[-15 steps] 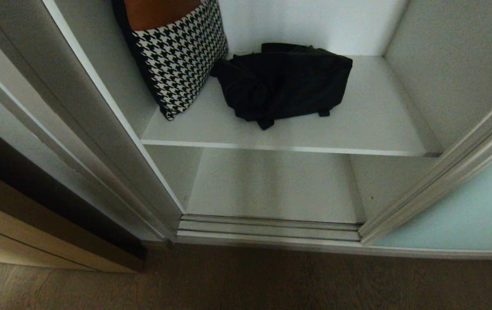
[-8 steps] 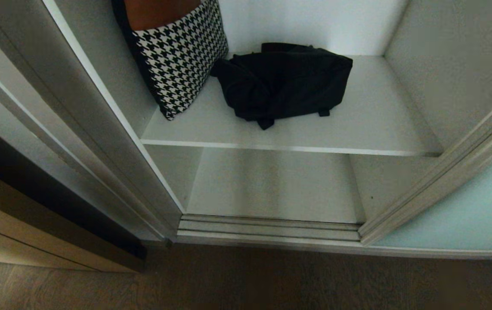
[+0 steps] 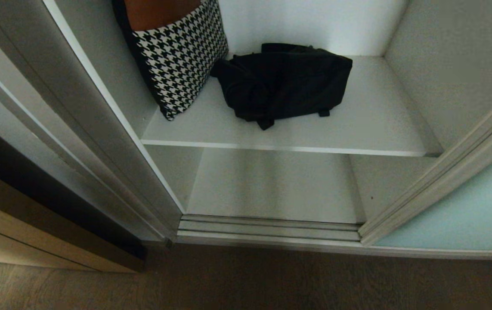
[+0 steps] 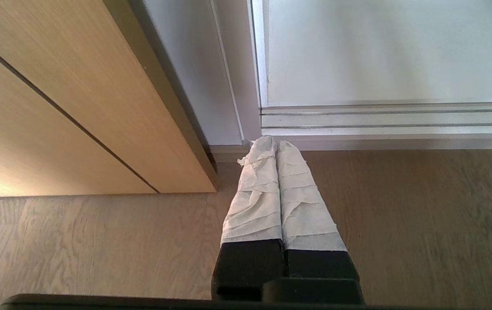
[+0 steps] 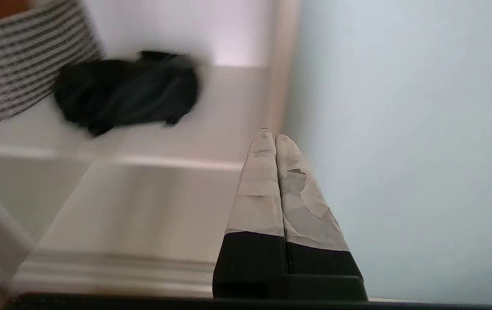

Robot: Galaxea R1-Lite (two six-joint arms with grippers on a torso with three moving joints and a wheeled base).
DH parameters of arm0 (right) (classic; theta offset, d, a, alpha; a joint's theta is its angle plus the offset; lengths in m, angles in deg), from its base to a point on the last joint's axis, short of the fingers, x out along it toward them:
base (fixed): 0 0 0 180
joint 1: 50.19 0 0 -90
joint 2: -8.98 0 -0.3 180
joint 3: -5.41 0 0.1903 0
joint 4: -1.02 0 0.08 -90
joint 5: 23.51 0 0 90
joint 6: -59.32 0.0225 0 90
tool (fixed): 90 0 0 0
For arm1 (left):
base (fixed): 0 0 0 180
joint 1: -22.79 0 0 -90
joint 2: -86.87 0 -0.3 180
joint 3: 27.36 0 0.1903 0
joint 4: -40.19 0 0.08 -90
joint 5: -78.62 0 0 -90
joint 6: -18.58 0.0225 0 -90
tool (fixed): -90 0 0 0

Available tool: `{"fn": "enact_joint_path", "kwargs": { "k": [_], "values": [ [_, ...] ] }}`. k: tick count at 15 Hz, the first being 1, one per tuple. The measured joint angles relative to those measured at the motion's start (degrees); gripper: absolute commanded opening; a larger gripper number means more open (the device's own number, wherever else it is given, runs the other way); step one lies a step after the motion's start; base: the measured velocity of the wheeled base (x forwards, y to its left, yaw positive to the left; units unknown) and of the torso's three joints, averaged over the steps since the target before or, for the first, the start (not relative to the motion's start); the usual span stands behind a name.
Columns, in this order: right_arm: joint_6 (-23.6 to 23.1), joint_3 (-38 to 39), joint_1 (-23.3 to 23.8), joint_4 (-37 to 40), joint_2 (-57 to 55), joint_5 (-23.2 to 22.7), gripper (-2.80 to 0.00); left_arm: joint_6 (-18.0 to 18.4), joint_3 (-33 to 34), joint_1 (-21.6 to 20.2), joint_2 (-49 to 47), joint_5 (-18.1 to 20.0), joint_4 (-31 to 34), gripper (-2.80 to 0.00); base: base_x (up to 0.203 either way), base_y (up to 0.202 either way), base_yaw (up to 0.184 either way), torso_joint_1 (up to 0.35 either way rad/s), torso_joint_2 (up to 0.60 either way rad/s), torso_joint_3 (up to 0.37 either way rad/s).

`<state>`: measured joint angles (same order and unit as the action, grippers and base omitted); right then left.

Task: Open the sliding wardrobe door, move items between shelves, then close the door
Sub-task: Open the door

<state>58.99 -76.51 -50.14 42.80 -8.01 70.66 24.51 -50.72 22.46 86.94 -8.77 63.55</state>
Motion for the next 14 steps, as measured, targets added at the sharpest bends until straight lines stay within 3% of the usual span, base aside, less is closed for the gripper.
{"fn": "enact_joint_path", "kwargs": {
  "k": [4, 8, 11, 14],
  "values": [
    [-2.81, -14.42, -0.25, 3.65, -10.51, 8.19, -2.8, 0.02, 0.0, 0.0, 0.0, -0.03, 0.0, -2.8, 0.0, 0.0, 0.0, 0.0, 0.0, 0.0],
    [-3.69, -30.95, -5.26, 12.63, -18.45, 18.61, -2.8, 0.01, 0.0, 0.0, -0.02, -0.05, 0.0, -2.8, 0.0, 0.0, 0.0, 0.0, 0.0, 0.0],
    [-3.99, -44.3, -6.62, 26.47, -22.76, 18.37, -2.8, 0.0, 0.0, 0.0, -0.02, -0.02, 0.02, -2.8, 0.0, 0.0, 0.0, 0.0, 0.0, 0.0],
    [-0.52, -50.93, -8.02, 35.53, -25.89, 12.7, -2.8, 0.02, 0.0, 0.0, -0.05, -0.05, 0.0, -2.8, 0.0, 0.0, 0.0, 0.0, 0.0, 0.0]
  ]
}}
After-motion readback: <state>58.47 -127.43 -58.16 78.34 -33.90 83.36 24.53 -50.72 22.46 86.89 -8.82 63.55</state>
